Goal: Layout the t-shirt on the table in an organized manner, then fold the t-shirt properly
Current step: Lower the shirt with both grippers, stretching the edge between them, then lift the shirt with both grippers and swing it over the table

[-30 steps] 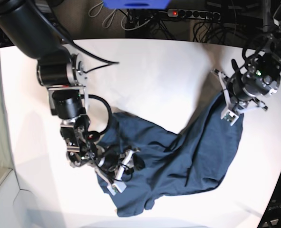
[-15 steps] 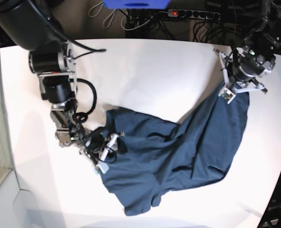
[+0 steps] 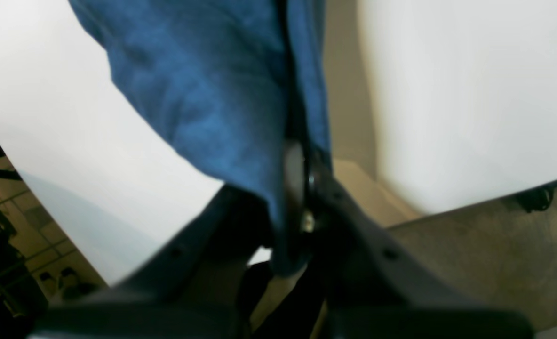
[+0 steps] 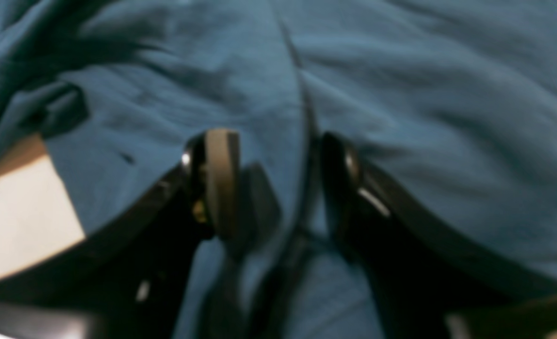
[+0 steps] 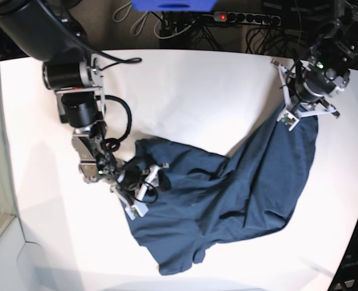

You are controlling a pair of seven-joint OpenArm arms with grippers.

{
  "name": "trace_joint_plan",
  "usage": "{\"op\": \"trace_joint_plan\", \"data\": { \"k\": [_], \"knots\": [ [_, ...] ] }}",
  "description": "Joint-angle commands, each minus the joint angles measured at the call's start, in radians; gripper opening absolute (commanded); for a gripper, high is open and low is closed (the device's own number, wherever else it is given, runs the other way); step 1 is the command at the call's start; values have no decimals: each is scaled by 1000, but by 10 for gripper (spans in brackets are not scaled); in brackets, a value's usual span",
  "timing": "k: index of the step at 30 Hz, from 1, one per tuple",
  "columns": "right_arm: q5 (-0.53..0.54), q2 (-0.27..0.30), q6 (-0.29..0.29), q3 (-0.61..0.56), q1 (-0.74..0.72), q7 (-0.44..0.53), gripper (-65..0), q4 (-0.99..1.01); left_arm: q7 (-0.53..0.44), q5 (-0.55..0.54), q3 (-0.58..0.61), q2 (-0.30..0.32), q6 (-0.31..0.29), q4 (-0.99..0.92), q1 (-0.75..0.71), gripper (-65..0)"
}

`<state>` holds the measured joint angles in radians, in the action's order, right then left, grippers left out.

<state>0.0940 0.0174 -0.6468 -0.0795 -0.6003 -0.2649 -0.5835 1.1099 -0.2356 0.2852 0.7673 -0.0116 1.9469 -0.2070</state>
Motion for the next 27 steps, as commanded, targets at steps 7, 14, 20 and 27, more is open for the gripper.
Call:
{"op": "trace_joint_plan", "data": {
  "k": [7,14,20,27],
  "knots": [
    [19,-12,-11,-102,-8,20,-650,-22,-23,11,-33,16,6,16,10,-650],
    [20,20,-51,-108,52,-95,-650,-296,-123,9,-241,-50,6,16,14,-650],
    [25,100,-51,-105,99,-288,-650,-660,-152,11,-366,-184,6,16,119,-650],
    [25,186,-51,-3,132,-474,-650,-1062,-147,9,-367,-237,6,16,303,-650]
  ]
}}
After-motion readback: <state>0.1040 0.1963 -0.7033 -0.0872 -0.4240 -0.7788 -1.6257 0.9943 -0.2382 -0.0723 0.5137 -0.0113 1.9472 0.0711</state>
